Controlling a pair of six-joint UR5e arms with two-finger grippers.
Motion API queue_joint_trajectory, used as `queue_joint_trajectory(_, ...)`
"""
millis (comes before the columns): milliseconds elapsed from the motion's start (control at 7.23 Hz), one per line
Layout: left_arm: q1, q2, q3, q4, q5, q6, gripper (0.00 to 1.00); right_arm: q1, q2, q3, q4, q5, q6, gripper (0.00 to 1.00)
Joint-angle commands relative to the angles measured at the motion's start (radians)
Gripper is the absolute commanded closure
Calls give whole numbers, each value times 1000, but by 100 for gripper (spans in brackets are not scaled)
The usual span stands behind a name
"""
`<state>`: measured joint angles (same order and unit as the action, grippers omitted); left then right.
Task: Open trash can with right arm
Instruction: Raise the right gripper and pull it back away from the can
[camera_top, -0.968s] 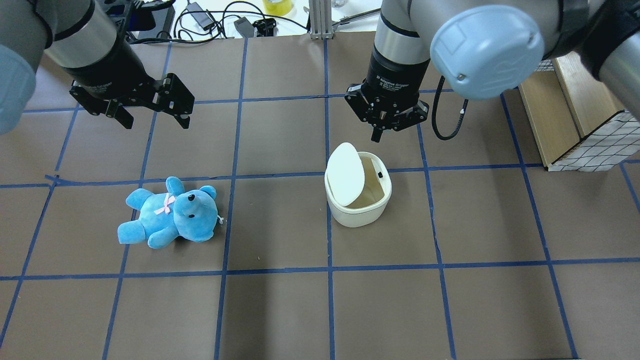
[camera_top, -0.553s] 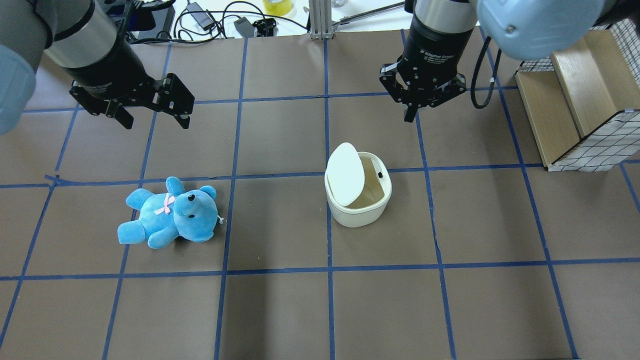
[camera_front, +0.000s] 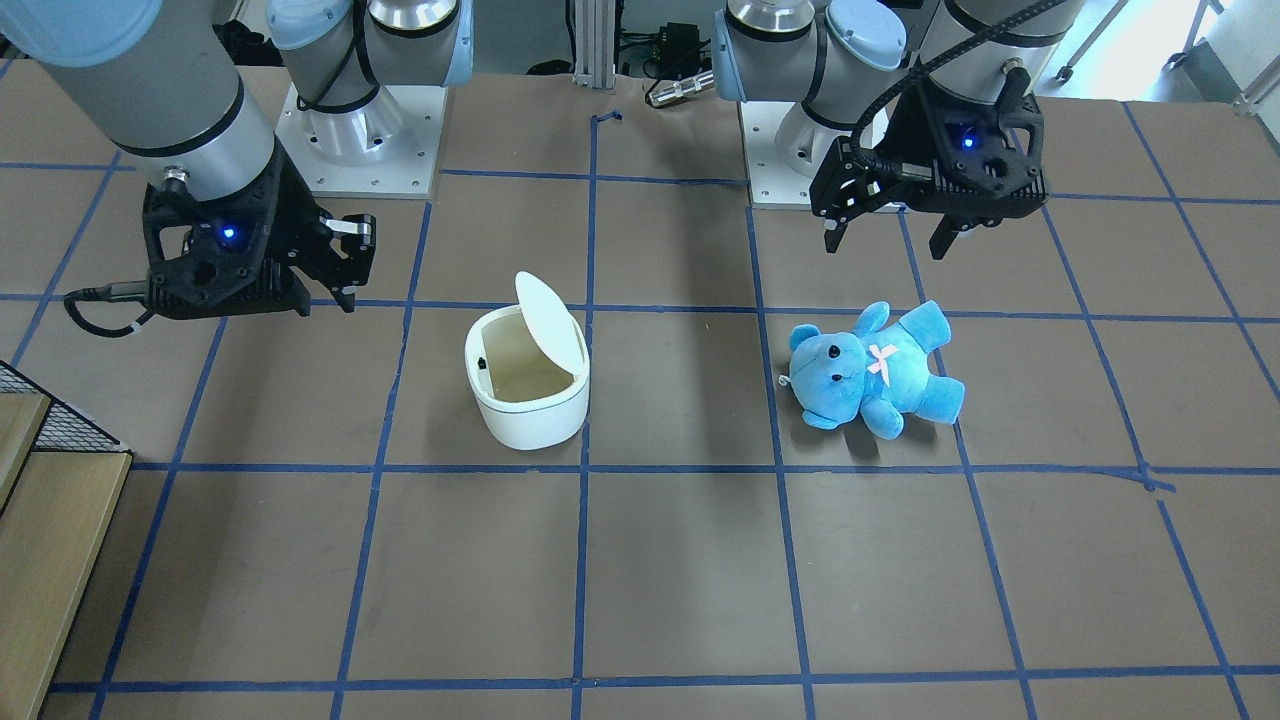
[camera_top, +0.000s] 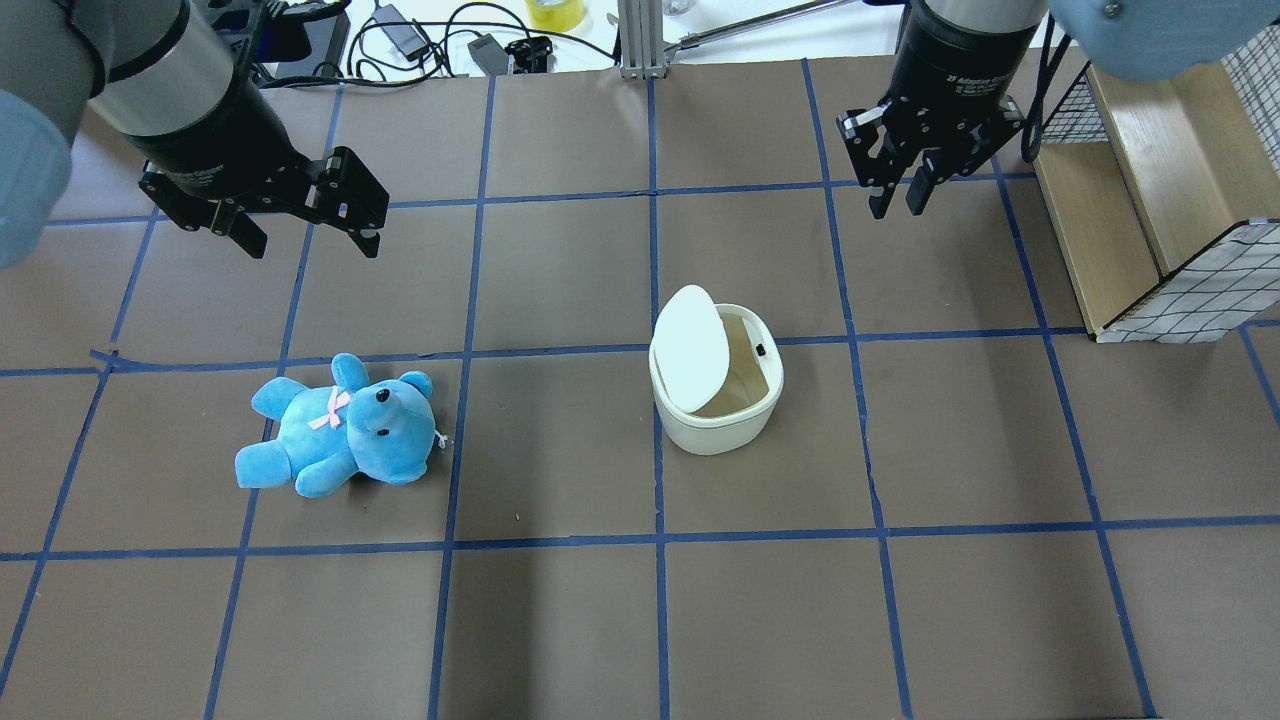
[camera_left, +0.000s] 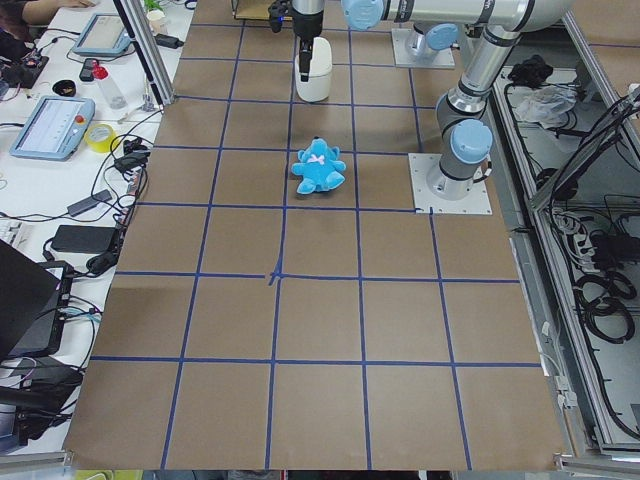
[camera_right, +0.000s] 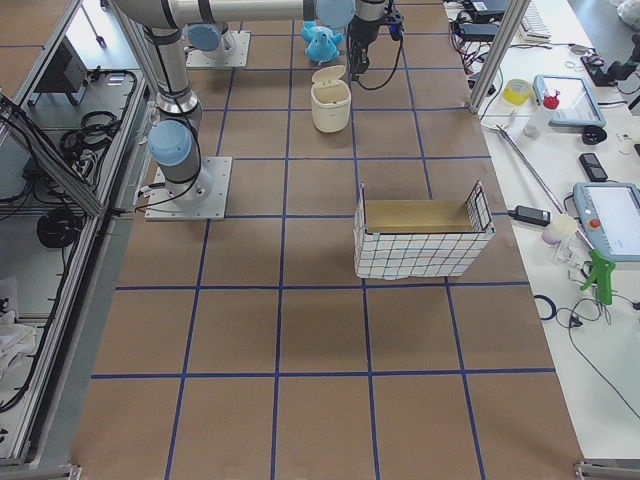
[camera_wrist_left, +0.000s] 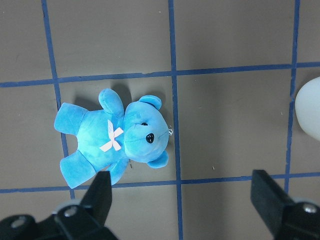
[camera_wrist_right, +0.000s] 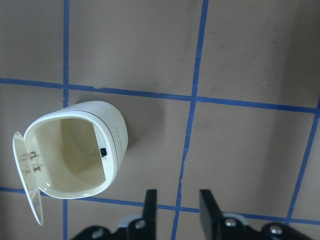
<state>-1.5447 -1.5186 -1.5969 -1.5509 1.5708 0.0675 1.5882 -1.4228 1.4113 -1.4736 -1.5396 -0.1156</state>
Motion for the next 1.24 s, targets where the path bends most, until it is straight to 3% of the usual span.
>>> queue_joint_trajectory(0, 0, 0, 0, 0, 0, 0, 0, -68, -1, 1, 6, 6, -111, 0)
queue_joint_trajectory(1106, 0, 0, 0, 0, 0, 0, 0, -66, -11, -34, 36, 2, 213, 0)
